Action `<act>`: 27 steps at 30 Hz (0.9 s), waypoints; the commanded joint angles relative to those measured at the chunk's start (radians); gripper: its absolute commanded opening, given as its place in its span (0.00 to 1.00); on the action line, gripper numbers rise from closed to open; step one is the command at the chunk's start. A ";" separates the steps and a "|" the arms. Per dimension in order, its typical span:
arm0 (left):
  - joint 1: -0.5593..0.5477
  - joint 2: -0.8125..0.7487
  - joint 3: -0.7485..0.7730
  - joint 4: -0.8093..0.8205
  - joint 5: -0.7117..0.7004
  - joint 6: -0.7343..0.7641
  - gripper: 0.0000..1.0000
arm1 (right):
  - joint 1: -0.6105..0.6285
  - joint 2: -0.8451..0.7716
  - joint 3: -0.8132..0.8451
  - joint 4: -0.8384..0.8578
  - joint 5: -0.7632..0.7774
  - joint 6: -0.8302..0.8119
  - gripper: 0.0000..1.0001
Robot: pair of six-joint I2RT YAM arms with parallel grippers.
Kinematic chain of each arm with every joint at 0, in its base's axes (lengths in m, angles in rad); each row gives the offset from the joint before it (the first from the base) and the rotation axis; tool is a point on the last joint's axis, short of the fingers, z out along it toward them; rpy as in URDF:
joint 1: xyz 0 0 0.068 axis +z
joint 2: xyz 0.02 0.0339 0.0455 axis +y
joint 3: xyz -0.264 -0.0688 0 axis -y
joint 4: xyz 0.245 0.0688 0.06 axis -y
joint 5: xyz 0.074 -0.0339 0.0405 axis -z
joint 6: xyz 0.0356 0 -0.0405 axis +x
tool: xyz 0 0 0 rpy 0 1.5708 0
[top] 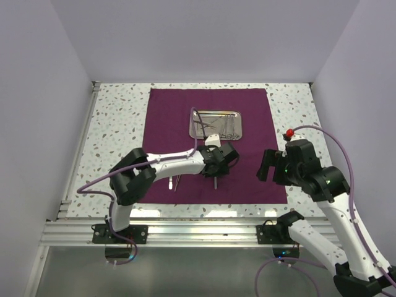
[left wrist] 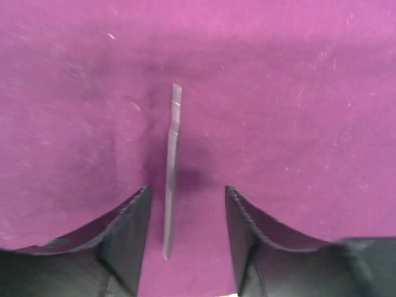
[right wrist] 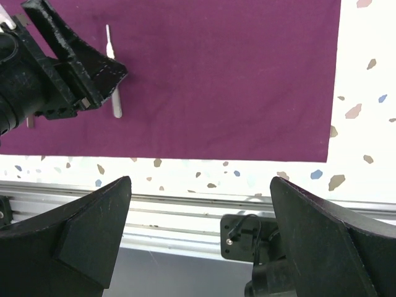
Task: Open and lay out the surgical kit
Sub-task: Place the medical item in the surgical kit, then pick up the medical item from the container.
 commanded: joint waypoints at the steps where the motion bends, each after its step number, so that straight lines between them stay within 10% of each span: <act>1: -0.010 0.019 0.004 0.076 0.047 -0.029 0.58 | -0.003 -0.001 0.017 -0.038 -0.014 0.009 0.98; 12: 0.102 0.007 0.234 0.091 0.051 0.507 0.65 | -0.003 0.087 0.077 0.034 0.006 0.013 0.98; 20: 0.297 0.019 0.208 0.266 0.278 1.254 0.62 | -0.001 0.154 0.174 0.050 0.081 -0.024 0.98; 27: 0.452 0.149 0.317 0.280 0.554 1.477 0.60 | -0.003 0.182 0.171 0.086 0.103 -0.027 0.98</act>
